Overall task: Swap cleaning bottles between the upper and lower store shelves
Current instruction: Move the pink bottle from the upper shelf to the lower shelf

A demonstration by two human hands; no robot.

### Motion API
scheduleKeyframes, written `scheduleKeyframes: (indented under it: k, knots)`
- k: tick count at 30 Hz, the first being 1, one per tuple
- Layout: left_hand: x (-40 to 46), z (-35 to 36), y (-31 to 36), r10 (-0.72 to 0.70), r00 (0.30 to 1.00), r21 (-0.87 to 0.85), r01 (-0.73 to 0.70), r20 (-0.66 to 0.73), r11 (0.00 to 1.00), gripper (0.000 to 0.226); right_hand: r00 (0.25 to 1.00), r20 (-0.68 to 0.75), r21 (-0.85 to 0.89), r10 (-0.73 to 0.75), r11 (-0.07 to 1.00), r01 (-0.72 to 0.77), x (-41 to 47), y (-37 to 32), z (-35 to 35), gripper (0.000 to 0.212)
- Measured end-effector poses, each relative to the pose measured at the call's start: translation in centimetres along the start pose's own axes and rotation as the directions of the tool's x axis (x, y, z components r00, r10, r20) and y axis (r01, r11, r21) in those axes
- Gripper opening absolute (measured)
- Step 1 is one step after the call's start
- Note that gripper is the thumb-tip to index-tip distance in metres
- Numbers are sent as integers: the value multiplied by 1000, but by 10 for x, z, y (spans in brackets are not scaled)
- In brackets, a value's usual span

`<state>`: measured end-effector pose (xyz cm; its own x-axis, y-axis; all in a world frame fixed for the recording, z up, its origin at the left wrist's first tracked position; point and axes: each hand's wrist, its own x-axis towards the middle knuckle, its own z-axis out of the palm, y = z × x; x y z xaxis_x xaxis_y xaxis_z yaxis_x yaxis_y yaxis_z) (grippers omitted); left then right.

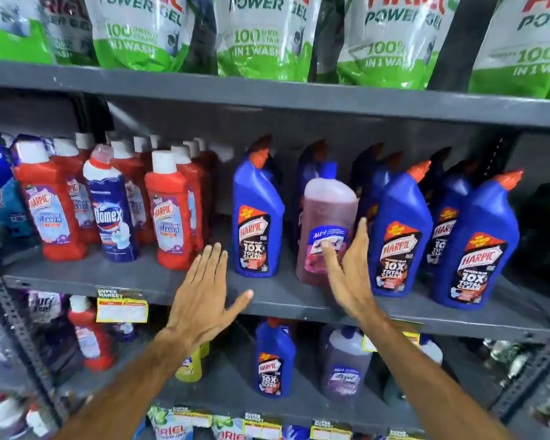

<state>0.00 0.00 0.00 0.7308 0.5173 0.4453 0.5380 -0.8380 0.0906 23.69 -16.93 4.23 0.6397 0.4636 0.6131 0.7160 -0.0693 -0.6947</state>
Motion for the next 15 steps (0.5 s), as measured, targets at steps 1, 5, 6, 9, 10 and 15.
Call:
scheduleKeyframes:
  k: [1,5,6,9,10,15]
  knots:
    - [2,5,-1,-27,998,10,27,51,1000,113,998,6,82,64,995,-65,3,3,2,97]
    - [10,11,-5,-90,975,32,86,202,996,125,975,146,306,165,930,-203,14,6,-1,88]
    - [10,13,-4,-93,973,38,87,212,996,125,972,160,336,174,916,-219,15,9,-1,82]
    - [13,14,-7,-104,972,62,93,212,994,122,964,197,384,178,891,-243,21,19,-2,65]
    - [12,15,-6,-106,972,70,93,212,993,120,960,208,384,189,887,-257,22,22,-3,62]
    - [12,15,-5,-111,967,61,100,228,993,119,959,181,394,216,878,-272,20,23,-2,72]
